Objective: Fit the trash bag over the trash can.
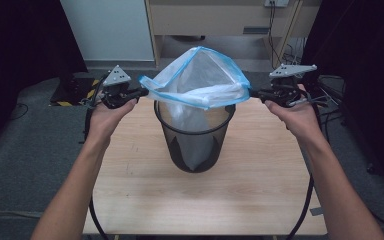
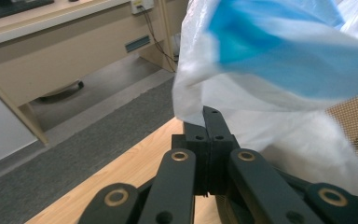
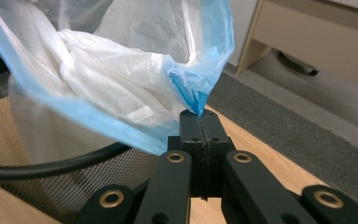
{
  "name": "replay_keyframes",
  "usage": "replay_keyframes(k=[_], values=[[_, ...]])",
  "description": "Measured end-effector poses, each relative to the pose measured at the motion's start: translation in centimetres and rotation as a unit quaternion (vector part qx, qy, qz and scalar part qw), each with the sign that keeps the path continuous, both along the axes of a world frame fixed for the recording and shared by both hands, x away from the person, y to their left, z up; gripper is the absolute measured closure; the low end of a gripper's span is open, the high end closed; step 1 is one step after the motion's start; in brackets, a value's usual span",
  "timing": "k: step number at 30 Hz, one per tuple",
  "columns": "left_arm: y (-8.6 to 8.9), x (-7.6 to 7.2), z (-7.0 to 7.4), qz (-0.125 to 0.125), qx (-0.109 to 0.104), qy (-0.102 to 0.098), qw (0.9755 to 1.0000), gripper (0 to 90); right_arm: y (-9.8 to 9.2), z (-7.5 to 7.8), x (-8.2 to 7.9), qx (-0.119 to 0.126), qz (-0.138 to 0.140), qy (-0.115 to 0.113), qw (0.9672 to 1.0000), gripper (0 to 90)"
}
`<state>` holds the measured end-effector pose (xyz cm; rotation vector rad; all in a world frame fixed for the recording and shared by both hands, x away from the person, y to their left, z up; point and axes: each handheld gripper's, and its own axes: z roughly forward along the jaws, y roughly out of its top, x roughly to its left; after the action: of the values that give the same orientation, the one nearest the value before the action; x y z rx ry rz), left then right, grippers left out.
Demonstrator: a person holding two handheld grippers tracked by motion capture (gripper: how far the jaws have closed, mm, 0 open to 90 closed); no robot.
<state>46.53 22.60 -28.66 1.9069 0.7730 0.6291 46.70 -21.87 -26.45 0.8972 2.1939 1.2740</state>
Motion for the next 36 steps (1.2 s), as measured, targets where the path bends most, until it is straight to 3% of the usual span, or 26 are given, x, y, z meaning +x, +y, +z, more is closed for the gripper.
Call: replay_keyframes(k=[3, 4, 13, 18, 20, 22, 24, 29, 36], values=[[0.0, 0.0, -0.3, -0.002, -0.001, -0.001, 1.0, 89.9, 0.2, -0.6, -0.1, 0.0, 0.009, 0.006, 0.9999, 89.3], [0.1, 0.3, -0.4, -0.009, -0.002, -0.012, 0.9999, 89.9, 0.3, -0.7, -0.1, 0.002, 0.012, 0.008, 0.9999, 88.1], [-0.1, 0.4, -1.0, -0.015, -0.001, -0.008, 0.9998, 89.9, 1.1, -1.1, 0.0, 0.023, 0.024, 0.001, 0.9994, 59.0], [-0.3, 0.4, -1.0, -0.018, -0.001, -0.01, 0.9998, 89.8, 1.8, -1.0, 0.1, 0.035, 0.035, -0.01, 0.9987, 49.1], [-0.2, 0.4, -1.0, -0.018, -0.003, -0.009, 0.9998, 89.8, 2.1, -1.1, 0.2, 0.034, 0.037, -0.011, 0.9987, 55.1], [-0.2, 0.4, -1.0, -0.019, -0.001, -0.008, 0.9998, 89.8, 2.3, -1.1, 0.2, 0.03, 0.045, -0.012, 0.9985, 76.0], [-0.2, 0.3, -1.0, -0.017, 0.003, -0.009, 0.9998, 89.9, 2.3, -1.1, 0.2, 0.026, 0.048, -0.011, 0.9985, 87.7], [0.2, 0.2, -1.0, -0.009, 0.001, -0.01, 0.9999, 90.0, 1.7, -1.3, 0.2, 0.009, 0.032, -0.006, 0.9994, 90.0], [0.8, 0.4, -1.5, 0.0, -0.007, -0.006, 1.0, 90.0, -0.6, -1.2, -0.1, 0.001, 0.007, -0.001, 1.0, 90.0]])
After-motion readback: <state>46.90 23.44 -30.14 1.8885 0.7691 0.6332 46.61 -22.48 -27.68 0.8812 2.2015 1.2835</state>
